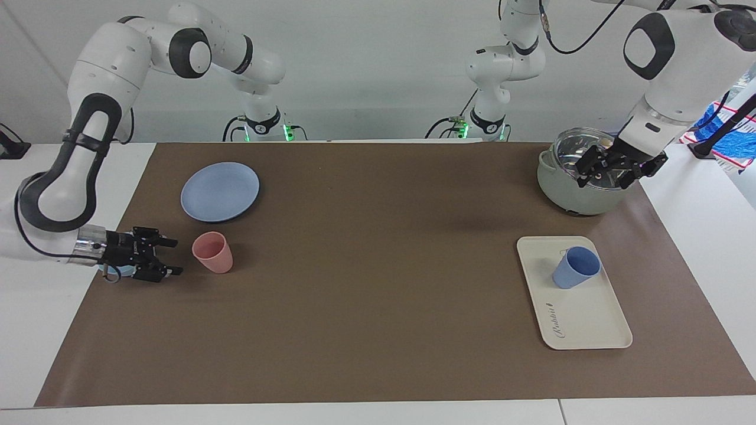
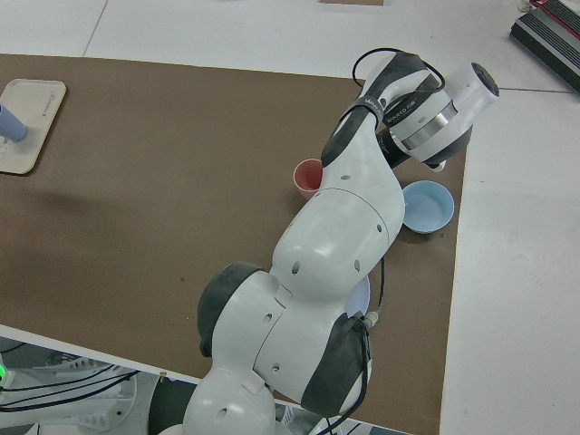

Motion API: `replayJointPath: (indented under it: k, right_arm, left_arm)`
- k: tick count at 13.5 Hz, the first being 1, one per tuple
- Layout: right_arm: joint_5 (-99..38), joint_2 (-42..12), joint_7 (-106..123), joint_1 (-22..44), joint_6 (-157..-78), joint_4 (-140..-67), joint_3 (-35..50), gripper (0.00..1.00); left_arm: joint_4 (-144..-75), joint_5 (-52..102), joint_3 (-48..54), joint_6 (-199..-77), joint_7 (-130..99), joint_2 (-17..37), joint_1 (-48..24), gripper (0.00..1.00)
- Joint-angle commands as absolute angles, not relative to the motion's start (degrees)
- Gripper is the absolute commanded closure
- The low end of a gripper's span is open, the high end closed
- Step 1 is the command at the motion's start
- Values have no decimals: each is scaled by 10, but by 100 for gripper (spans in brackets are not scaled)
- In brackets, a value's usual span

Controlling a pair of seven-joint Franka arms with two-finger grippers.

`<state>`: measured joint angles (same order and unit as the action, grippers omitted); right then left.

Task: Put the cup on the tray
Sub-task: 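Open both grippers and draw them back from the cups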

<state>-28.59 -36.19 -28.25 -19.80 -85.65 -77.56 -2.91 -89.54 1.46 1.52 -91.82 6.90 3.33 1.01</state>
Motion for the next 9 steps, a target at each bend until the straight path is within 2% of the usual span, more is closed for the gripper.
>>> replayJointPath:
  k: [1,4,9]
  right_arm:
    - [-227,-294,-211,-180,-858,-781,-25,0]
    - [-225,-207,-207,-163,-856,-811,-24,0]
    - [-127,-125,-106,-111,-831,-802,-14,0]
  left_arm:
    - [-887,7,15,-929,69,49,4,0]
    - [-908,7,14,-942,65,37,-3,0]
    - [-793,21,14,-828,40,72,-7,0]
